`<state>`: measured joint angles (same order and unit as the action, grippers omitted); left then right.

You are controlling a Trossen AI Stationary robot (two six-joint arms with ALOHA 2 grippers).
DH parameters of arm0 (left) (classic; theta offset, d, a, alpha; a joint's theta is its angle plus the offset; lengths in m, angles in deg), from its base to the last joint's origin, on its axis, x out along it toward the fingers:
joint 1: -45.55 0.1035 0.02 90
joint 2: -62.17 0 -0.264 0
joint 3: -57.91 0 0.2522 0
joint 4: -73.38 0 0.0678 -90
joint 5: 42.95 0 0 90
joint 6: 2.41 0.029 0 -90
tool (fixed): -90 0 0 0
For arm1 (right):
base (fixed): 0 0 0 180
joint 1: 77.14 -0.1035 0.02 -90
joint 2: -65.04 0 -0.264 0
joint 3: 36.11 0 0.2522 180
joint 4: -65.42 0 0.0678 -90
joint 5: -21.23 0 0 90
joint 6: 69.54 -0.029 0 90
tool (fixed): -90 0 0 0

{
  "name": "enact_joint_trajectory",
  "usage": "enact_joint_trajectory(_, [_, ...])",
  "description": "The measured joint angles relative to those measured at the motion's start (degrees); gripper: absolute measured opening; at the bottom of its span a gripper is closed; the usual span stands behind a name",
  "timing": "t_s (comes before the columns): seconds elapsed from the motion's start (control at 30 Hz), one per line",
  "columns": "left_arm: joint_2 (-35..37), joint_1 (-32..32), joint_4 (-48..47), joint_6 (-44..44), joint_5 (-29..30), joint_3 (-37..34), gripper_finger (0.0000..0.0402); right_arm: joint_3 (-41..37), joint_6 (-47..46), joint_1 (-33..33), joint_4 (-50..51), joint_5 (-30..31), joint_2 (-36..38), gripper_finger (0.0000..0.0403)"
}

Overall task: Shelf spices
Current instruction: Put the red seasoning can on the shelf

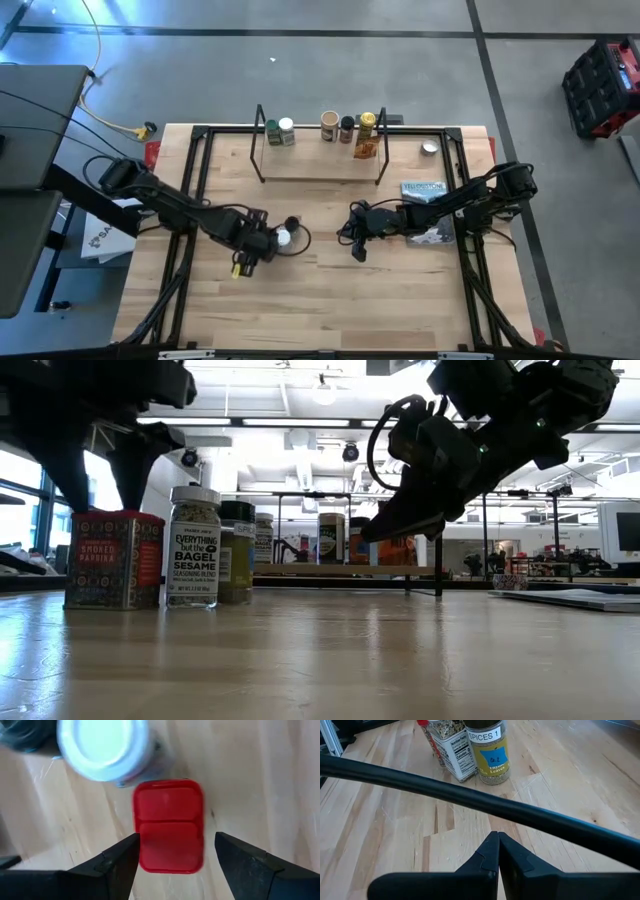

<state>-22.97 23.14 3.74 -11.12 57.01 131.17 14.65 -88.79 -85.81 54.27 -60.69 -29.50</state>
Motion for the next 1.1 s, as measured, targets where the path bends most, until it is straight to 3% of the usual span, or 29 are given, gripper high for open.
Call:
enact_joint_trajectory(0.37, [-0.58, 3.36, 0.45, -0.86, -3.92, 0.00, 0.0300, 0.00, 0.17, 0.00, 0.00, 0.00, 0.00, 0.0000])
enact_joint_trajectory(0.7, [-5.72, 3.27, 0.55, 1.39, -4.58, 0.01, 0.0305, 0.00, 0.19, 0.00, 0.00, 0.00, 0.00, 0.0000])
enact_joint_trajectory(0.83, [-6.54, 3.34, 0.57, 2.40, -4.31, 0.01, 0.0279, 0.00, 0.20, 0.00, 0.02, 0.00, 0.00, 0.0000])
enact_joint_trajectory(1.0, [-6.94, 4.15, -0.06, 2.35, -5.12, 0.01, 0.0204, 0.00, 0.20, 0.00, 0.02, 0.00, 0.00, 0.0000])
enact_joint_trajectory(1.1, [-6.25, 4.19, -1.73, 2.28, -6.76, 0.02, 0.0203, 0.00, 0.20, 0.00, 0.02, 0.00, 0.00, 0.0000])
